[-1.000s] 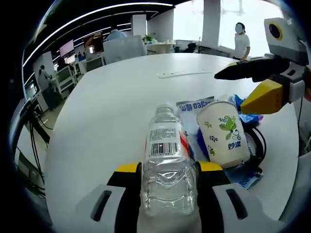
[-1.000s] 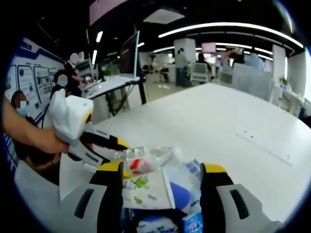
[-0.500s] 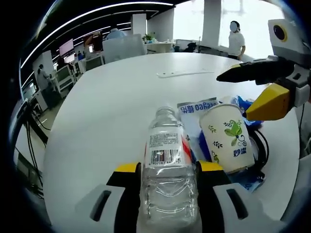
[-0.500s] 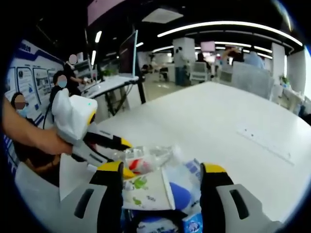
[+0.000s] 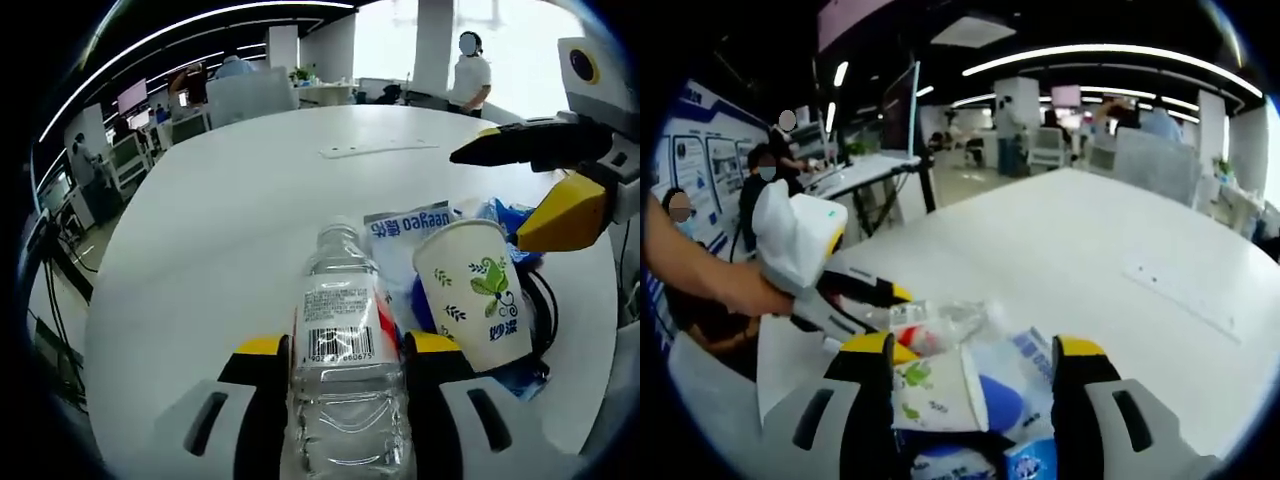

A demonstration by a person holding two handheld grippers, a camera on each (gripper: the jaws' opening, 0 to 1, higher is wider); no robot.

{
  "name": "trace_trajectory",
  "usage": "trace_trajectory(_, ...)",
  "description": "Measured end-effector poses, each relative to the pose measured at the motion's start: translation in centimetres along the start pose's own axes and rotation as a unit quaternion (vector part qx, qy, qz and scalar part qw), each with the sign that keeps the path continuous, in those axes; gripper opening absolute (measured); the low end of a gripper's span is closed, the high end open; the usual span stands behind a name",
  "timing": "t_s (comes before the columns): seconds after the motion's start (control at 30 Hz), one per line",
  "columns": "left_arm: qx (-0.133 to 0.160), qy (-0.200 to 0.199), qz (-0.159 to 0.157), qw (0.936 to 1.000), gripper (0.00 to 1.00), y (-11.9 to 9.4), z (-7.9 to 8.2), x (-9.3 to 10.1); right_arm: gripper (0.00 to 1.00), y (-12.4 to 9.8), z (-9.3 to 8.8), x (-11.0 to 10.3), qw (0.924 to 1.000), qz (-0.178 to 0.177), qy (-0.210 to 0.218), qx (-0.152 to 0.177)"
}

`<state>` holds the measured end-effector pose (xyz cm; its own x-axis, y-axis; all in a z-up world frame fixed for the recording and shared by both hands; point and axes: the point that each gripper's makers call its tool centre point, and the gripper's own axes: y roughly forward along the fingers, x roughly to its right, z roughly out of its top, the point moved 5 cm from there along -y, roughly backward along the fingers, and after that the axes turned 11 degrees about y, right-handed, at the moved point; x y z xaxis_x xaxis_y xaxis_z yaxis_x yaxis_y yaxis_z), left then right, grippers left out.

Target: Arrange the tabletop items into an orderly group along one side of the table until the central work area is clear of visible clutter.

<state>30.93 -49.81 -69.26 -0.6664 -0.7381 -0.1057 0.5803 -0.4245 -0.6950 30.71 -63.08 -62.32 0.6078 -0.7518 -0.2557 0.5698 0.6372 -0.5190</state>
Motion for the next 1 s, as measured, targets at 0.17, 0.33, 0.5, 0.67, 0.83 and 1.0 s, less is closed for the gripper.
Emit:
trace_trajectory(0.17, -0.007, 0.0, 0.003, 1.0, 0.45, 0.33, 0.16, 0.02, 0.61, 0.12, -0.06, -0.03, 1.0, 0.001, 0.003, -0.001)
trace_trajectory(0.33, -0.014, -0.003, 0.006, 0.9999, 0.45, 0.46, 0.08, -0.03, 0.61, 0.21, 0.0, -0.14, 1.0, 0.003, 0.002, -0.001)
trace_trajectory(0.5, -0.017, -0.011, 0.003, 0.9998, 0.45, 0.46, 0.01, -0.09, 0.61, 0.31, 0.24, -0.07, 1.0, 0.004, 0.002, -0.001)
trace_trajectory(0.67, -0.015, -0.02, -0.002, 0.9997, 0.44, 0.43, 0.06, -0.18, 0.61, 0.37, 0.47, -0.15, 1.0, 0.004, 0.0, 0.0)
trace_trajectory(0.83, -0.008, -0.035, -0.006, 0.9993, 0.42, 0.24, 0.12, -0.3, 0.6, 0.57, 0.59, -0.24, 1.0, 0.005, 0.001, -0.001)
trace_trajectory(1.0, -0.007, -0.035, -0.005, 0.9994, 0.41, 0.21, 0.14, -0.29, 0.6, 0.99, 0.66, -0.36, 1.0, 0.007, 0.0, -0.006)
